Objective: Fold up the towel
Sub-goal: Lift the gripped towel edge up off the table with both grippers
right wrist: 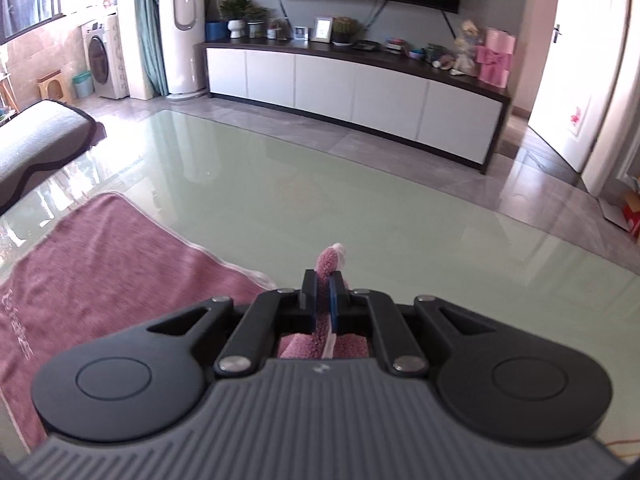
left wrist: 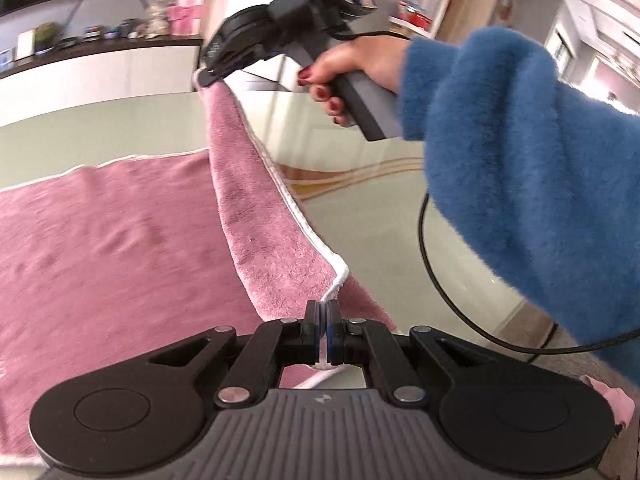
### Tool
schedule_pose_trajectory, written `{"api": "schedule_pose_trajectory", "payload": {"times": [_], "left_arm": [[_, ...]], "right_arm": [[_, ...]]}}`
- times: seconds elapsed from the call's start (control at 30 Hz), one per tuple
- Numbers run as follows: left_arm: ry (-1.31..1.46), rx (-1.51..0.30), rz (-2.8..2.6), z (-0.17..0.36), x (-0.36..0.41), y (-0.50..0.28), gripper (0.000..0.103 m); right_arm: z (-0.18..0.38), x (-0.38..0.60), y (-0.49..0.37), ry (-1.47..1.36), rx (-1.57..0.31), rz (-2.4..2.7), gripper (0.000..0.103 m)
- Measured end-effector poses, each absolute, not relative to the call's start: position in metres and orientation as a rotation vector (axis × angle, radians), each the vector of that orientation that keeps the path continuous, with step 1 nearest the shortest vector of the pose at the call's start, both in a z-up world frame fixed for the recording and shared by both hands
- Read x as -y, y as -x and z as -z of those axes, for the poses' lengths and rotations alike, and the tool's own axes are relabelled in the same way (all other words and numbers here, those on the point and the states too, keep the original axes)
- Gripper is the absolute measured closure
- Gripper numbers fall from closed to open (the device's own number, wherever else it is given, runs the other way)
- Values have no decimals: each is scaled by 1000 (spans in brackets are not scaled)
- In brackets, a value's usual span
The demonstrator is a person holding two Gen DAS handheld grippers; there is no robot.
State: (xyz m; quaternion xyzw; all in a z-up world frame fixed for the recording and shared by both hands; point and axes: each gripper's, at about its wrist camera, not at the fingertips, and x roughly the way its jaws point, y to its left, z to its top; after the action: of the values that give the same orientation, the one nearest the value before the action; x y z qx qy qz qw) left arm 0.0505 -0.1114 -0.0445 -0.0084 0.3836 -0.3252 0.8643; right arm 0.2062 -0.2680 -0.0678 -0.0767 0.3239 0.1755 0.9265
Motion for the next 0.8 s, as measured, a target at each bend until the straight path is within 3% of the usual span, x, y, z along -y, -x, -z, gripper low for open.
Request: {"api": "schedule_pose_trajectory", "payload": {"times": [0.8], "left_arm": [[242,-766,298,40,-119,-25,100]], "right_arm": [[64,63,-227,179,-620,-524,97]]}}
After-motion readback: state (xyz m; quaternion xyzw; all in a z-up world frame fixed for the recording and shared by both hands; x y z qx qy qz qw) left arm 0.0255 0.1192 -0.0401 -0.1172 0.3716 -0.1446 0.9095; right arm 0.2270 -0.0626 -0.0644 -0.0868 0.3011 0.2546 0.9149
